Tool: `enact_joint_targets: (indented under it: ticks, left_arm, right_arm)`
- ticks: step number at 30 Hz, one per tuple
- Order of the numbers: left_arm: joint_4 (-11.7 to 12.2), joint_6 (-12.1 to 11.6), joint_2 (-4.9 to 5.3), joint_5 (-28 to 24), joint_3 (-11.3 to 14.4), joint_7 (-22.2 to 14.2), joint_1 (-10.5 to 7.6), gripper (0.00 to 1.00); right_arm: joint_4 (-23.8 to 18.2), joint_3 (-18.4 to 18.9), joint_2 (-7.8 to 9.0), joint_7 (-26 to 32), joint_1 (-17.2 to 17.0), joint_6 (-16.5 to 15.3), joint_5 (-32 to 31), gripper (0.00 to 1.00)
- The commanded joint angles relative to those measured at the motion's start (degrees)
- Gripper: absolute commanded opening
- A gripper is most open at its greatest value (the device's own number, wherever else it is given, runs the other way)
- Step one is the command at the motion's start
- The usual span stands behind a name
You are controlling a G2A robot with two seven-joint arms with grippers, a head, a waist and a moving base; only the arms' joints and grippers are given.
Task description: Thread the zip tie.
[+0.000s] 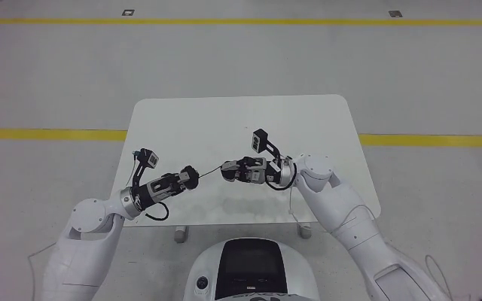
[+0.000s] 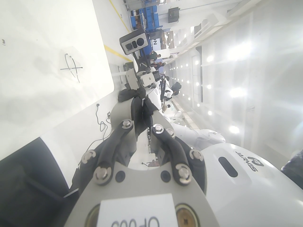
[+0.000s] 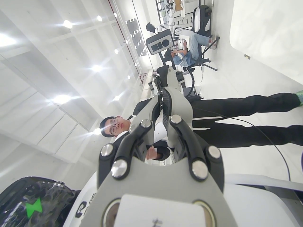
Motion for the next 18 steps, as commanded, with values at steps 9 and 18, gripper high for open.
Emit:
enact_joint_targets:
  ticks: [9, 18]
  left_arm:
    - [0.0, 0.0, 0.0, 0.0, 0.0, 0.0, 0.0, 1.0]
    - [0.0, 0.0, 0.0, 0.0, 0.0, 0.0, 0.0, 1.0]
  right_arm:
    - [0.0, 0.6, 0.12, -4.1, -1.2, -0.1, 2.9, 0.0]
    - [0.2, 0.0, -0.11, -6.3, -1.2, -0.4, 3.9, 0.0]
